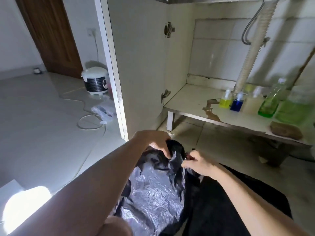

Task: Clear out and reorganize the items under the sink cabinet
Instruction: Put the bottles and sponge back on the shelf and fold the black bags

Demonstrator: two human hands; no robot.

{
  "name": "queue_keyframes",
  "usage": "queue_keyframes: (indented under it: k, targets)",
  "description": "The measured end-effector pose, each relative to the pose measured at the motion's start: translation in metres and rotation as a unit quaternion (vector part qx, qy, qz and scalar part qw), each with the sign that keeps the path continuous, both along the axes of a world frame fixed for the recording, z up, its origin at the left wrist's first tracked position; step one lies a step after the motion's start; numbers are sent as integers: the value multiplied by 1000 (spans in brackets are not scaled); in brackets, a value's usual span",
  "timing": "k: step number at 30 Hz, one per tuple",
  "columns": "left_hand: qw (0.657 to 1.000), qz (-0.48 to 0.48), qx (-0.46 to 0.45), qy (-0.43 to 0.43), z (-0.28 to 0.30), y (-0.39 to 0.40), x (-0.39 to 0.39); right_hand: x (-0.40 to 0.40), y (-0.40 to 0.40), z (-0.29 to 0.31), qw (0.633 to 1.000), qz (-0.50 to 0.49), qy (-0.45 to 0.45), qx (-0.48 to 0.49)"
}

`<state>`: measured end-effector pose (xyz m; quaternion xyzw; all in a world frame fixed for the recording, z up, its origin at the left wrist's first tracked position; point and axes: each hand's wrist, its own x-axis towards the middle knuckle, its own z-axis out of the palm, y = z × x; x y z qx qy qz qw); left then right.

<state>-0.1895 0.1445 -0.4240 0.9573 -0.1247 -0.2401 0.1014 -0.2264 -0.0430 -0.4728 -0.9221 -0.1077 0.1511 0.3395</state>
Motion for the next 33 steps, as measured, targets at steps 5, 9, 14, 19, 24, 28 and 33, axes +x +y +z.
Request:
queue_keyframes:
  k: [5,9,14,19,24,28,33]
  targets:
    - [996,47,-37,-60,75,-6,-1,-6,-50,105,987,-82,-75,117]
    - [983,68,-54,-165,109,-33,-10,-14,-115,147,937,-219,-172,211]
    - [927,75,-209,-302,145,-98,-23,-45,-190,141,925,-304,-218,69]
    - [911,-58,-220,-344,167,-179,-45,-65,-212,145,907,-215,-353,-83]
    - [871,-135,-247,-402,149,-250,-55,-73,-212,157,883,-227,-405,-65]
    - [857,-67,-270,-434,100,-252,-49,-74,-236,158,855,-366,-336,151]
    - [930,-63,-313,-180,56,-210,-28,-77,-241,158,769,-422,-214,429]
